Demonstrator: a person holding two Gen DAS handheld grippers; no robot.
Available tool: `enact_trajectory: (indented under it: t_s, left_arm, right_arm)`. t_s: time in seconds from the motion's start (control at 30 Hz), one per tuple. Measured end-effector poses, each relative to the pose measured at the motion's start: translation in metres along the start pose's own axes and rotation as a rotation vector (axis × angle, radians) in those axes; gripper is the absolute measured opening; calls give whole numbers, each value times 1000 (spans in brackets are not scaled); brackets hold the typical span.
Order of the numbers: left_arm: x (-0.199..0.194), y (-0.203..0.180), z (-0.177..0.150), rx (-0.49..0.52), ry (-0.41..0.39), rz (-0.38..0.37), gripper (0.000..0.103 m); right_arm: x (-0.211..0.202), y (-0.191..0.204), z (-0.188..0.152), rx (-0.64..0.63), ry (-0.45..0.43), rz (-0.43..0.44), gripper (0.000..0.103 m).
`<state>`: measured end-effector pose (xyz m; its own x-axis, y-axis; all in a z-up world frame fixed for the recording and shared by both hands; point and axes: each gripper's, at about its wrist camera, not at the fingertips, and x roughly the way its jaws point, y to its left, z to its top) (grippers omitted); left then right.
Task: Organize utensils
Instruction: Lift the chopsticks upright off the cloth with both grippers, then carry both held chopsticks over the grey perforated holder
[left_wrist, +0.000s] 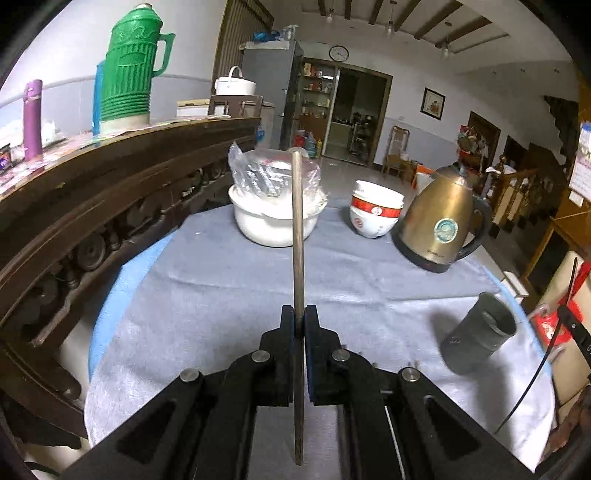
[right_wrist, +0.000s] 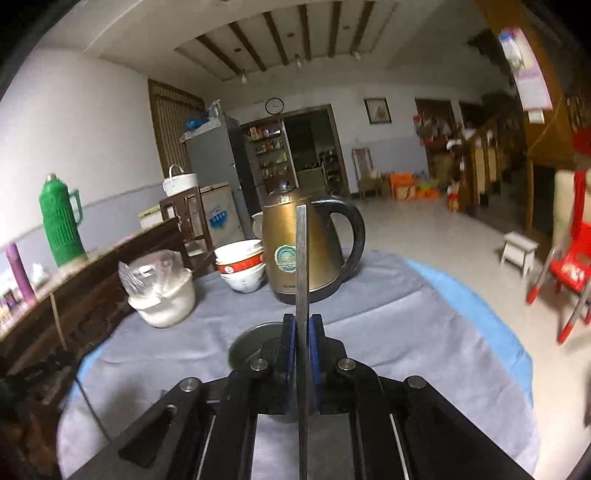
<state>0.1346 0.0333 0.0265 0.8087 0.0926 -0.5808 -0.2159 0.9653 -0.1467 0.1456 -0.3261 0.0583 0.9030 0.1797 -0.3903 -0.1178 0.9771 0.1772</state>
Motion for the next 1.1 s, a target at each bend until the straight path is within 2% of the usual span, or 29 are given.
enact_trajectory:
  t_s: [0.1, 0.3, 0.53, 0.67, 0.87, 0.97, 1.1]
  left_arm:
    - [-10, -2, -5, 21, -26, 8, 5]
    - [-42, 5, -16, 30, -43, -18, 6]
    - [-68, 20, -24, -28, -38, -48, 5]
    - [-80, 23, -14, -63, -49, -85, 5]
    - [-97, 8, 24, -99, -90, -218, 5]
    - [-98, -17, 48, -91, -103, -315, 5]
    - [-93, -56, 72, -64, -127, -391, 5]
  right_arm:
    - [6, -2, -13, -7, 18, 2, 7]
    - [-40, -11, -23, -21, -9, 10, 7]
    - [-75, -13, -28, -18, -6, 28, 7]
    - [-82, -13, -19, 7, -21, 45, 7]
    - [-101, -15, 21, 57, -113, 102, 7]
    - [-104, -15, 46, 74, -164, 128, 7]
    - [-97, -14, 76, 88, -224, 145, 7]
